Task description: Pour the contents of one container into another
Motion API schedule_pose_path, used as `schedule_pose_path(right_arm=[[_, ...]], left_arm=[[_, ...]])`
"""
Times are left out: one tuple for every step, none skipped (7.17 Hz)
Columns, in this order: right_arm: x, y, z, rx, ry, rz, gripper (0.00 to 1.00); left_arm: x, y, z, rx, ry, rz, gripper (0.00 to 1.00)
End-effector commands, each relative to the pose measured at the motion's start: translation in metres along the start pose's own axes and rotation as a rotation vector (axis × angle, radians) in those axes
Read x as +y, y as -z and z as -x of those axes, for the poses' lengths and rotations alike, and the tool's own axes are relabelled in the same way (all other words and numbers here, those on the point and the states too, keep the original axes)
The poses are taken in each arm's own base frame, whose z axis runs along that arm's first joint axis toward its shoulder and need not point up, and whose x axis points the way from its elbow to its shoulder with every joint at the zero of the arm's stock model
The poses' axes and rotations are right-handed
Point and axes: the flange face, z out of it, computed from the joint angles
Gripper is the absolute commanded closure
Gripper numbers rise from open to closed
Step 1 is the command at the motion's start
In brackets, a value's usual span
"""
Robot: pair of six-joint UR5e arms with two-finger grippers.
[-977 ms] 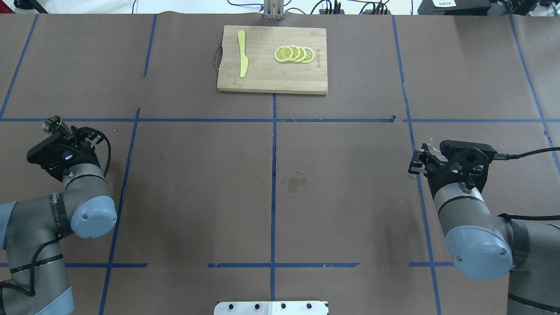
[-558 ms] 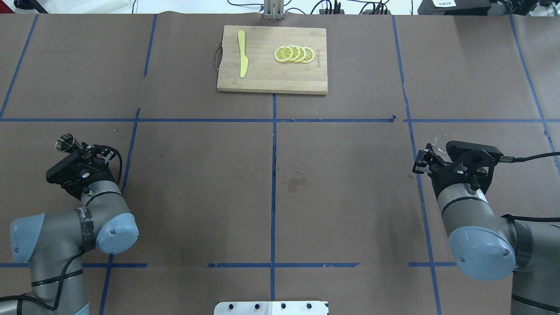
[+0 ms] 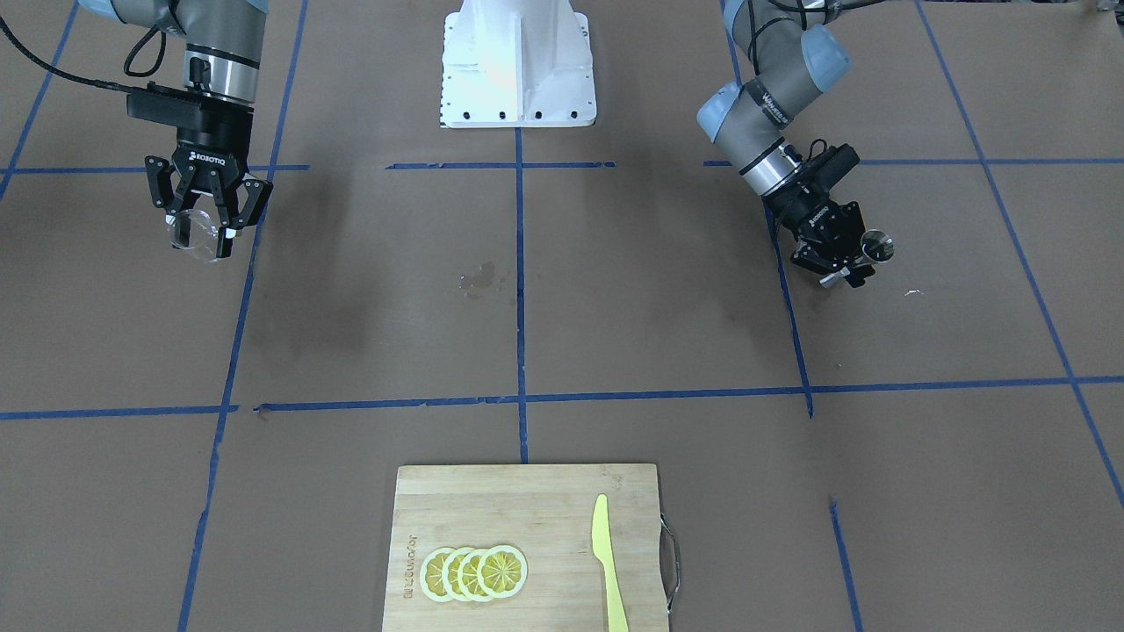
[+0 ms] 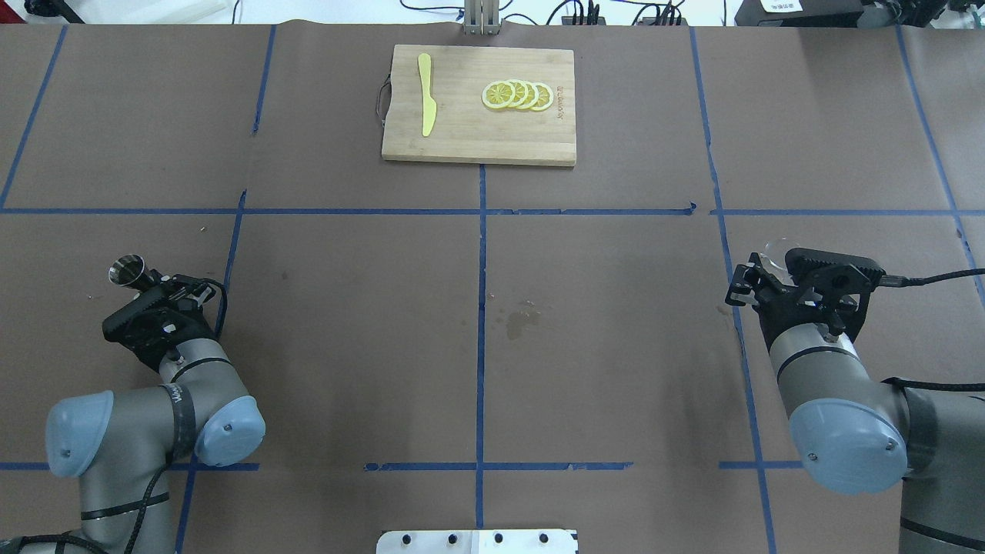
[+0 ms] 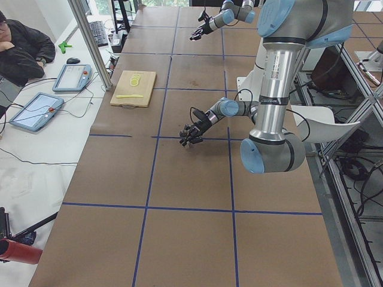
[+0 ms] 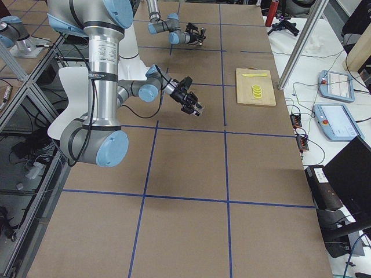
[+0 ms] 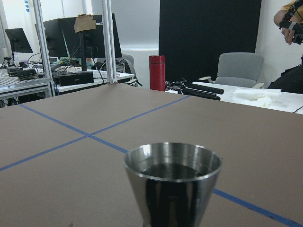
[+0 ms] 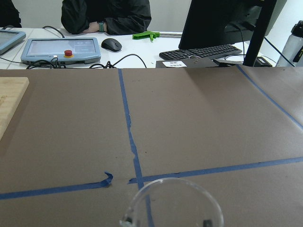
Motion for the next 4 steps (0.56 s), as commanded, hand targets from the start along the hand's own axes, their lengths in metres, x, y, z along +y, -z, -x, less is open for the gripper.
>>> schedule_pose_path(right_arm=[[0.0004, 0.0006, 0.0004, -0.002, 0.000, 0.001, 1.00], [-0.0003, 0.0014, 0.0012, -0.004, -0.002, 0.001, 1.00], [-0.0003, 0.0014, 0.0013, -0.004, -0.002, 0.001, 1.00], [-0.0003, 0.0014, 0.0013, -0.004, -0.001, 0.001, 1.00]], left_arm=[[0.0038, 0.0048, -0.0098, 0.001, 0.000, 0.001, 0.73], [0.0045, 0.0032, -0.0081, -0.002, -0.003, -0.001, 0.67], [0.0055, -0.0002, -0.0038, -0.007, -0.011, -0.006, 0.55], [0.0107, -0.0036, -0.0030, -0.022, -0.032, -0.018, 0.48]])
